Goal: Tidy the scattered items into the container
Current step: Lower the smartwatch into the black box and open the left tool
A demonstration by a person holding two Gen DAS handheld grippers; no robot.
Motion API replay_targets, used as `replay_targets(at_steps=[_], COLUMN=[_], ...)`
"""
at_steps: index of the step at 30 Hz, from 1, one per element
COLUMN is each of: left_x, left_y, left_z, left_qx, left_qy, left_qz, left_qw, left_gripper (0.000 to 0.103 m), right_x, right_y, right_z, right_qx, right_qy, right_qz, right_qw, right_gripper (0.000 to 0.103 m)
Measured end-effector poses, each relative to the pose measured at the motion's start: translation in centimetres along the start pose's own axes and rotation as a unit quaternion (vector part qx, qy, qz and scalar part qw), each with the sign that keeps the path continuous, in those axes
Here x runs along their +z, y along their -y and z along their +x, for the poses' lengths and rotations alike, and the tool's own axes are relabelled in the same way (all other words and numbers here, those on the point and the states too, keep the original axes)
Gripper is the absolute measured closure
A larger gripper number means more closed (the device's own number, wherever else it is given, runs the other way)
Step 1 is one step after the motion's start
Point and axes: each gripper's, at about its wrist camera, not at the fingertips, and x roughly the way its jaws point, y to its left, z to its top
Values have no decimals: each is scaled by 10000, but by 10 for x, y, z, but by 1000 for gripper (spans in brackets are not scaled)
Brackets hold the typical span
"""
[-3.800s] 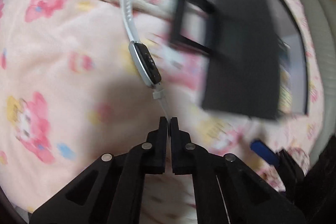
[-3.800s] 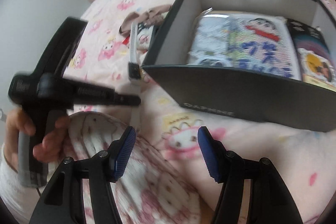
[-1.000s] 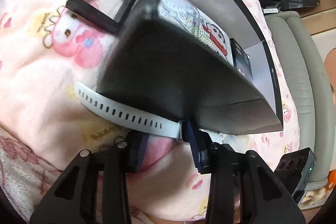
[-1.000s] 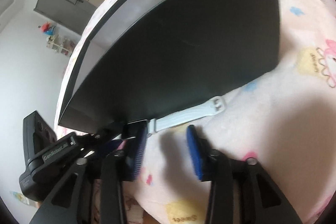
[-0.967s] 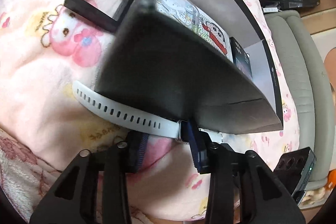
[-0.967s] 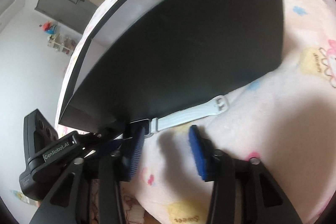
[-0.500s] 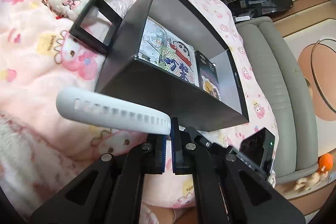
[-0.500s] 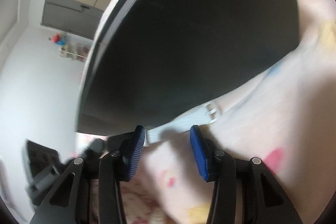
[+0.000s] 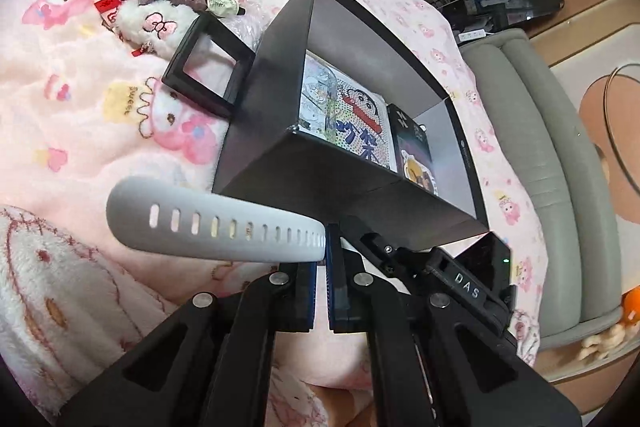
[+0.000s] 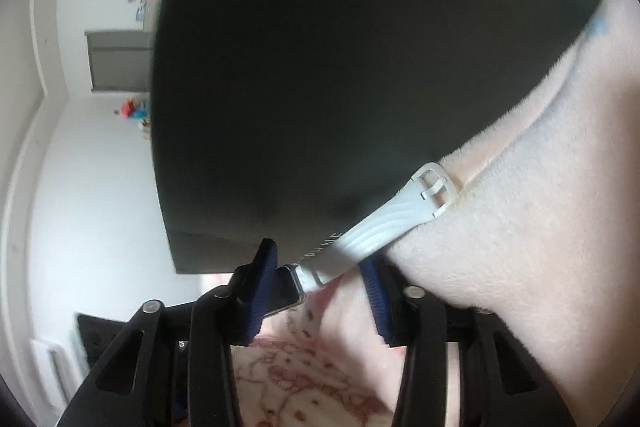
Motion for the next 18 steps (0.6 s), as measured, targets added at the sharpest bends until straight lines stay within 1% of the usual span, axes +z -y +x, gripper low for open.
replay_targets(at_steps=[1,4,8,11,12,13,15,18], left_x=[1,-3,-7,-2,2,6,18,40], left_y=[9,12,19,38,46,55,72,96], left_z=[8,8,-1,-15,-20,-24,-27,-18], left_qx=[-12,-83,-298,-410,-443,-456,-554,-627], left_qy=[17,11,90,172,210,241,260,333], left_qz=[19,118,214,404,490,570,718,821], left_qw=[10000,9999,9993,9982,9976,9970,9955,9941], left_gripper=[101,101,101,101,101,101,100,99], right_x=[-2,-5,-11,-21,-20,1,1,42], right_y=[-3,-12,-34,-59,-68,-78,-88,-115], right_z=[-2,-12,-35,-50,-57,-66,-86,-86], right_qx=[-141,-404,-541,-467,-412,-388,-408,-416], right_qy=[59,168,484,614,634,665,818,1089], right_qz=[-202,-566,-1094,-1554,-1673,-1798,-2134,-2467], right_qw=[9997,9974,9913,9848,9830,9807,9727,9620], right_gripper=[83,90,92,92,92,92,92,92])
